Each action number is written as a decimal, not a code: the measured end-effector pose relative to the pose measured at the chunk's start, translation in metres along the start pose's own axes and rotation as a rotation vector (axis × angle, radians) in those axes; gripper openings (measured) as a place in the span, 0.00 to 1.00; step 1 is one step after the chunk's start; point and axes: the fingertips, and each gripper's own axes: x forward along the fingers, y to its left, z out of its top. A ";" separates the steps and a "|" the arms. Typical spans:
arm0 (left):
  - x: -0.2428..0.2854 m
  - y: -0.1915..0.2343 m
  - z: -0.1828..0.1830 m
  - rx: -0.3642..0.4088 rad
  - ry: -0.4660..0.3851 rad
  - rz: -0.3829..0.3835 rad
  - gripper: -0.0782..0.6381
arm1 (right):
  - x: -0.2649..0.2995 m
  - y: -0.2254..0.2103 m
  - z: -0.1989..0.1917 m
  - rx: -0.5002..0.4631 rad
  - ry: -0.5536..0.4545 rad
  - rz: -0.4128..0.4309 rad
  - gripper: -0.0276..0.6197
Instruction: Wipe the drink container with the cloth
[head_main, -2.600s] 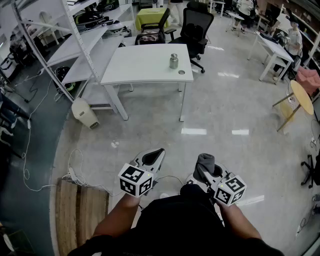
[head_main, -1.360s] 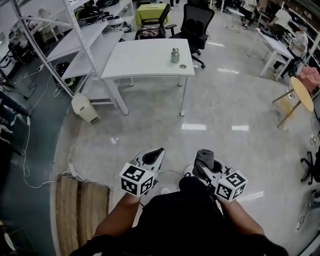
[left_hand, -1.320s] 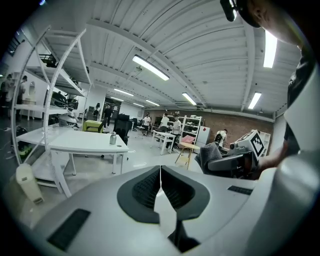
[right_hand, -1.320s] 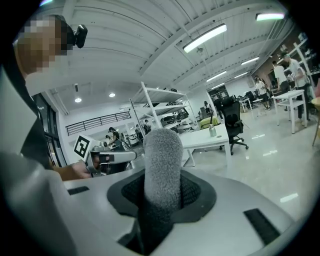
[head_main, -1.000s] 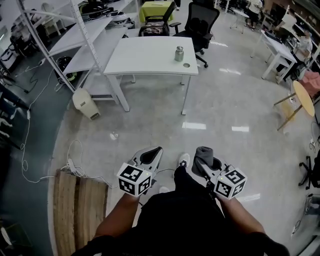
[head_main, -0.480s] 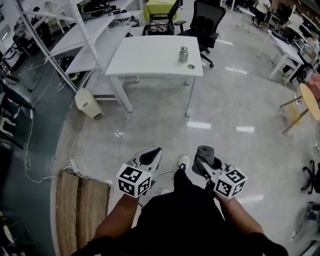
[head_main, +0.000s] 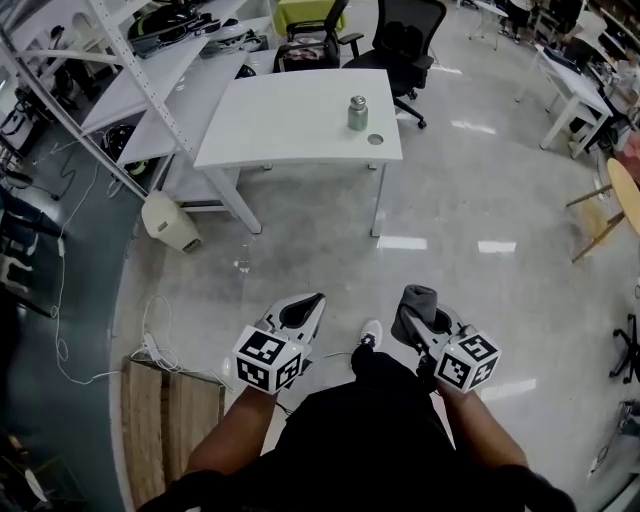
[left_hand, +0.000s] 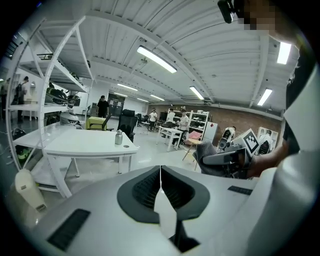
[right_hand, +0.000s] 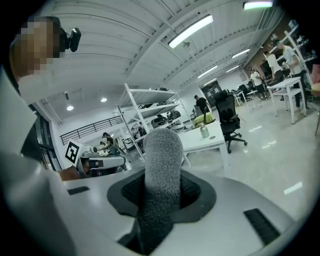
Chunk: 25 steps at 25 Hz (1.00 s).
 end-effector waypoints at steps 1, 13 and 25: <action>0.011 0.005 0.006 0.006 0.001 -0.004 0.13 | 0.007 -0.009 0.005 0.002 -0.001 -0.001 0.21; 0.125 0.060 0.088 0.047 -0.004 -0.003 0.13 | 0.076 -0.107 0.085 0.028 -0.035 0.007 0.21; 0.185 0.082 0.128 0.055 -0.019 0.026 0.13 | 0.100 -0.167 0.125 0.022 -0.048 0.025 0.21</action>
